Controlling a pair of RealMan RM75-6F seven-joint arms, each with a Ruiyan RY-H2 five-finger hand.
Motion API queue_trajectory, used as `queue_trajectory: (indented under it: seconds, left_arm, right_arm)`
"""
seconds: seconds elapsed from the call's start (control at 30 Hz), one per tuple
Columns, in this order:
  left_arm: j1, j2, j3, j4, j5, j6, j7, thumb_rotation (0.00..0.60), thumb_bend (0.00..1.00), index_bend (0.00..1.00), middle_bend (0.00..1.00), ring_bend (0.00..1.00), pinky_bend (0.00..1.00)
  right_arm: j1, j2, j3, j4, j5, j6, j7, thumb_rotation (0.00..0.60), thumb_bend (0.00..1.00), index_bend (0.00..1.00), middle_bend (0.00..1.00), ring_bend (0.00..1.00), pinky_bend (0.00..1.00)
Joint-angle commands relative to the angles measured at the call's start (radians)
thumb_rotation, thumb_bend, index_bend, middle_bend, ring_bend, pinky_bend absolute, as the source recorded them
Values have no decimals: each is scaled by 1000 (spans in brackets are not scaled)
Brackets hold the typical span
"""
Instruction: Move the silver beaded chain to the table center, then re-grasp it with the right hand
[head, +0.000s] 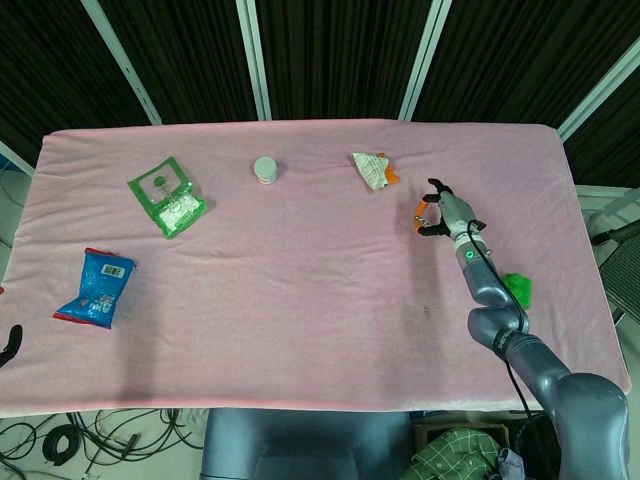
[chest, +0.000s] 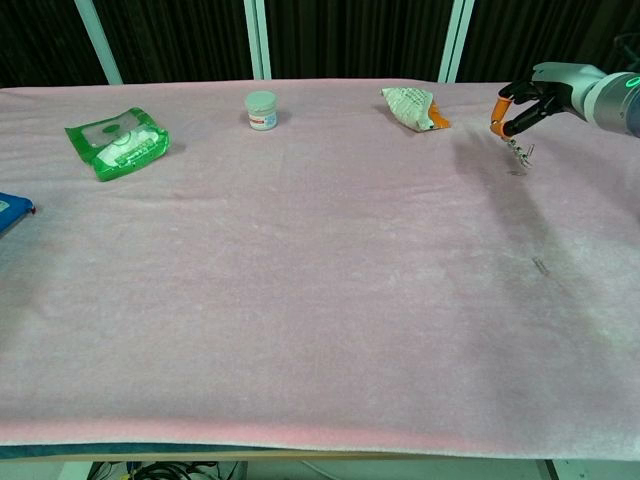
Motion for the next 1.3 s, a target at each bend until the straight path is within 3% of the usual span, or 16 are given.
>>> queue_trajectory:
  seconds: [0.03,0.5,1.3]
  left_arm:
    - [-1,-3,1,1,1,-1,7,600,301,317,48,0,0]
    - [-2,-10,0,1,1,-2,20,600,301,317,48,0,0]
    - [-2,-12,-4,1,-5,-7,28,600,301,317,48,0,0]
  right_arm:
    - [3,-24,-43,63,-44,12,79,600,387,670,28,40,199]
    - [22,-87,-148,185,-121,46,295,600,392,670,28,40,199]
    - [48,-143,-182,295,-94,27,371,600,396,670,28,39,199]
